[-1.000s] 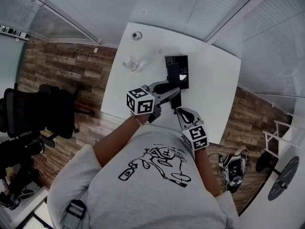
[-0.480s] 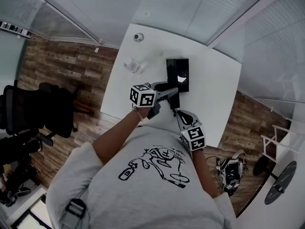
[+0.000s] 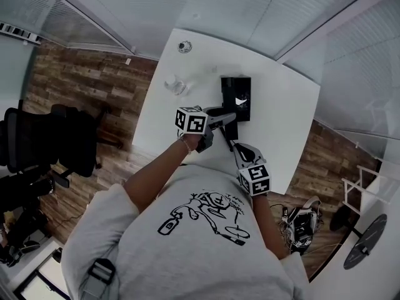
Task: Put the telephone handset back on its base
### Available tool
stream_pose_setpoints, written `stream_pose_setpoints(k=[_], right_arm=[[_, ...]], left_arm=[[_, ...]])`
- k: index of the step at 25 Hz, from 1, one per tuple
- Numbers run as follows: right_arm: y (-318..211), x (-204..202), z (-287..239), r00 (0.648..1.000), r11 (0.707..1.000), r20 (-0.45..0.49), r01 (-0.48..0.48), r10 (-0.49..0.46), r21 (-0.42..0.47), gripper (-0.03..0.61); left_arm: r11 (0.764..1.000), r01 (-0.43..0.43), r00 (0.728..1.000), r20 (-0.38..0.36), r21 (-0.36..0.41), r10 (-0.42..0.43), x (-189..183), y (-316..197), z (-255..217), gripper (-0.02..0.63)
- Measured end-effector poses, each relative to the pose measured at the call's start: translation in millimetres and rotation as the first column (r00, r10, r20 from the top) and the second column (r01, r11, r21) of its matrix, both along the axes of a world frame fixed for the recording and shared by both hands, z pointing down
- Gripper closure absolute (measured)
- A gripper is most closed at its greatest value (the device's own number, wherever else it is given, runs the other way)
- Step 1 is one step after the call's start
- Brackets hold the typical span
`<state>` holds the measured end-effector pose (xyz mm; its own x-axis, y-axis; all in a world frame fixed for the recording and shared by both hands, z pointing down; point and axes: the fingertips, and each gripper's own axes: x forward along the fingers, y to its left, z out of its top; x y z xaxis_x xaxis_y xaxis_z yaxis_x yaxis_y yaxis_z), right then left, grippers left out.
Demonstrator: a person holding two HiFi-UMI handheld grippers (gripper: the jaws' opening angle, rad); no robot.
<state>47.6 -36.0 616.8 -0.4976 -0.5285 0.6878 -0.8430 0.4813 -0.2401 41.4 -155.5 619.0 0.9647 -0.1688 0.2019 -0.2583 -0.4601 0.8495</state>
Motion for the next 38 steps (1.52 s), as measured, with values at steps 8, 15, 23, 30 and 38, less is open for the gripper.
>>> stream_pose_setpoints(k=[8,15,23,30,38], right_arm=[[-12.9,0.8,7.6,1.0,1.0,0.0,-0.015,0.015,-0.021,0.566],[-22.8,0.8,18.4,1.0,0.999,-0.001,-0.008,0.008,-0.039,0.566],[-26.9,-4.0,15.8,1.0,0.999,0.0,-0.011,0.011,-0.042,0.566],[-34.9,4.6,20.8,1.0,0.999,0.002,-0.017,0.018,-0.044,0.565],[-39.8,0.0,26.2,1.0,0.998,0.006,-0.027,0.028,-0.053,0.565]], left_arm=[[0.999,0.004,1.0,-0.016,-0.054,-0.005,1.9,-13.2,16.2,0.466],[0.994,0.02,1.0,-0.014,-0.112,-0.021,-2.4,-21.5,37.8,0.462],[0.99,0.01,0.999,-0.046,-0.143,-0.016,-0.5,-26.7,37.5,0.459],[0.99,0.024,0.999,-0.044,-0.14,-0.03,5.2,-33.1,42.5,0.457],[0.998,0.002,0.993,0.114,-0.055,0.004,-2.8,-37.4,50.2,0.429]])
